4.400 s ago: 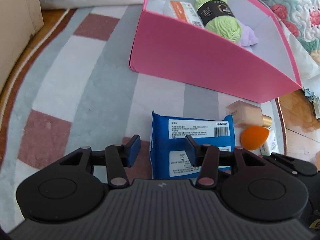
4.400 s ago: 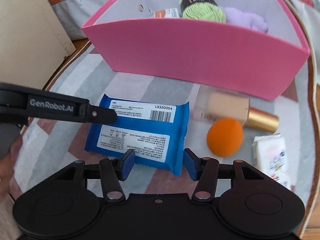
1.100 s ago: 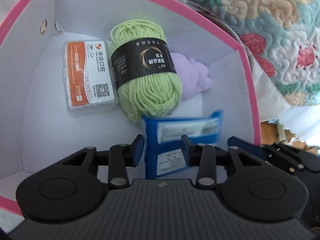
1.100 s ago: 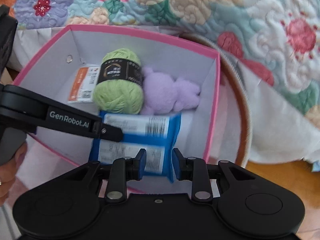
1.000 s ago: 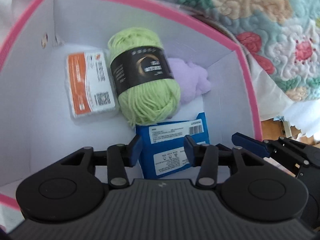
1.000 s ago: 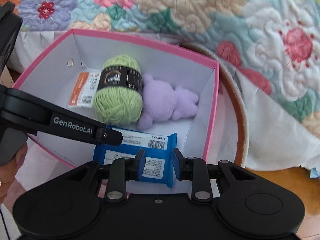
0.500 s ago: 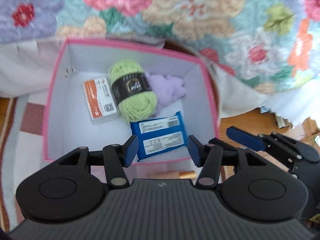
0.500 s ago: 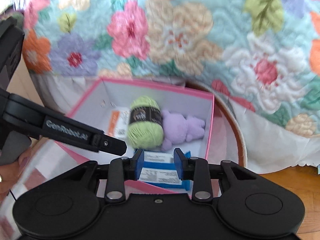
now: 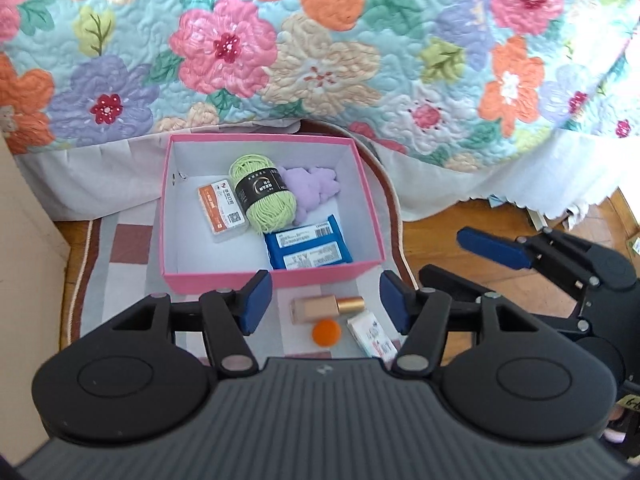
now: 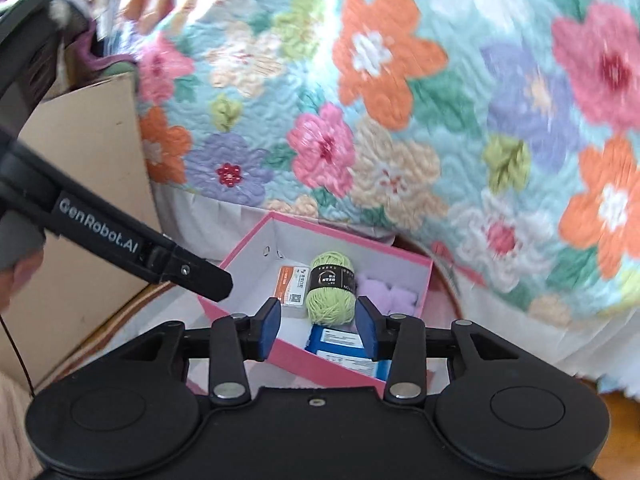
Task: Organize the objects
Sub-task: 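Withdraw the left tool and move it to the white tissue pack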
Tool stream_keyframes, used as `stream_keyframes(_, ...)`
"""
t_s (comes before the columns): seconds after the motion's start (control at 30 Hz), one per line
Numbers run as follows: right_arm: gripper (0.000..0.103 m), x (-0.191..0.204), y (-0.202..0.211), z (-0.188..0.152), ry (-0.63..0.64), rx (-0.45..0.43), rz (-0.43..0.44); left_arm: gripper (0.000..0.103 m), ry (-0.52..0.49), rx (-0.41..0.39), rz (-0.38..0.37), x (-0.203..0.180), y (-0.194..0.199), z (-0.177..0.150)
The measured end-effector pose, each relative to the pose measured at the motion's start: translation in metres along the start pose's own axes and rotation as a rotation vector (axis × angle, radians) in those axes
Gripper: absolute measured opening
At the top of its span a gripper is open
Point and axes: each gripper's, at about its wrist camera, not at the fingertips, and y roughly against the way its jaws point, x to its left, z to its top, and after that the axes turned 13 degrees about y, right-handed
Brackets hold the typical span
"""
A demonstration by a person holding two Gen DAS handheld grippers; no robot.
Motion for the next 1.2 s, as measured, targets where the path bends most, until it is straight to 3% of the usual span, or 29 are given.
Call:
stream_keyframes(0.23,0.055,0.010,0.037,-0.019,0.048,0.020,0.042,0.063,-0.038,0.015,0.011,-0.013,0.021,-0.030)
stream_keyframes(0.5,0.059,0.023,0.036,-0.067,0.045,0.069,0.120,0.063,-0.003,0.103,-0.021,-0.015,-0.008,-0.074)
stream_keyframes(0.6,0.067,0.027,0.025,-0.091,0.026,0.070,0.134,0.063,0.024,0.128,-0.030,-0.015,-0.023,-0.089)
stream_keyframes(0.8,0.068,0.028,-0.020,-0.140,-0.083,0.136,0.102,0.063,0.010,0.169,-0.019,-0.011,-0.066,-0.115)
stream_keyframes(1.0,0.068,0.020,-0.055,-0.171,-0.141,0.139,0.069,0.063,0.147,0.159,-0.134,0.005,-0.110,-0.126)
stream_keyframes(1.07,0.068,0.019,-0.065,-0.179,-0.132,0.129,0.005,0.062,0.192,0.158,-0.128,0.010,-0.126,-0.131)
stream_keyframes(1.2,0.068,0.017,-0.085,-0.190,-0.107,0.127,-0.002,0.061,0.267,0.173,-0.152,0.022,-0.157,-0.141)
